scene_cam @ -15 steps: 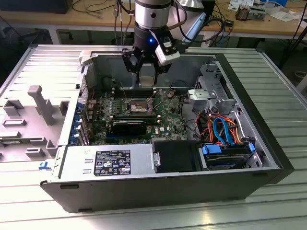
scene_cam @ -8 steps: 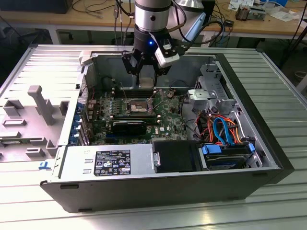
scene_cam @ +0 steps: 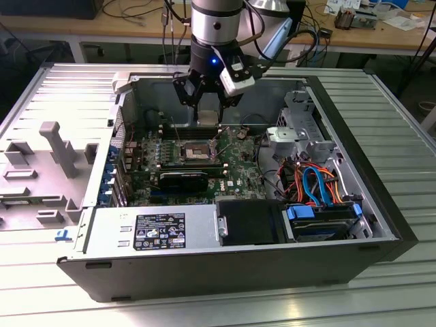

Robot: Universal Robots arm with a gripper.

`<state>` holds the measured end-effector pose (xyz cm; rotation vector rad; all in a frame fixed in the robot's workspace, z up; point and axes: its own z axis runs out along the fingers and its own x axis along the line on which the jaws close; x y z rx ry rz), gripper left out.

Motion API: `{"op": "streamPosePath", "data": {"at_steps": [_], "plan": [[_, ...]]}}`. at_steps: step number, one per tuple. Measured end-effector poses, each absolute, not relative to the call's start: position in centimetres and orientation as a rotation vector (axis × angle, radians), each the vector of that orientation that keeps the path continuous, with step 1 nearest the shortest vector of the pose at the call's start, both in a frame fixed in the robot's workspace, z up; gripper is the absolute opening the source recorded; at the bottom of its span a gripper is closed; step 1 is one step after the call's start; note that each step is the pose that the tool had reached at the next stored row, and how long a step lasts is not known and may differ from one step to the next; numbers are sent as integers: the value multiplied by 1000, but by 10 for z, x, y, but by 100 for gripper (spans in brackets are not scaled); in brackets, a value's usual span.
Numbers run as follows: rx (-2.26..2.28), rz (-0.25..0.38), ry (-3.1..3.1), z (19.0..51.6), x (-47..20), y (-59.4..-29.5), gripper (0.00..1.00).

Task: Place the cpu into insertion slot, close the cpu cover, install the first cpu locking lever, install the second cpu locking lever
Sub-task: 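Place the cpu into insertion slot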

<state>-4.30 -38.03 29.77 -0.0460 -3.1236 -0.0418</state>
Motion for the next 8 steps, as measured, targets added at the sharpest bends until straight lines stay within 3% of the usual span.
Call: {"op": "streamPosePath", "data": {"at_steps": [8], "plan": [[-49, -42, -3124, 297, -43, -380, 54]]}}
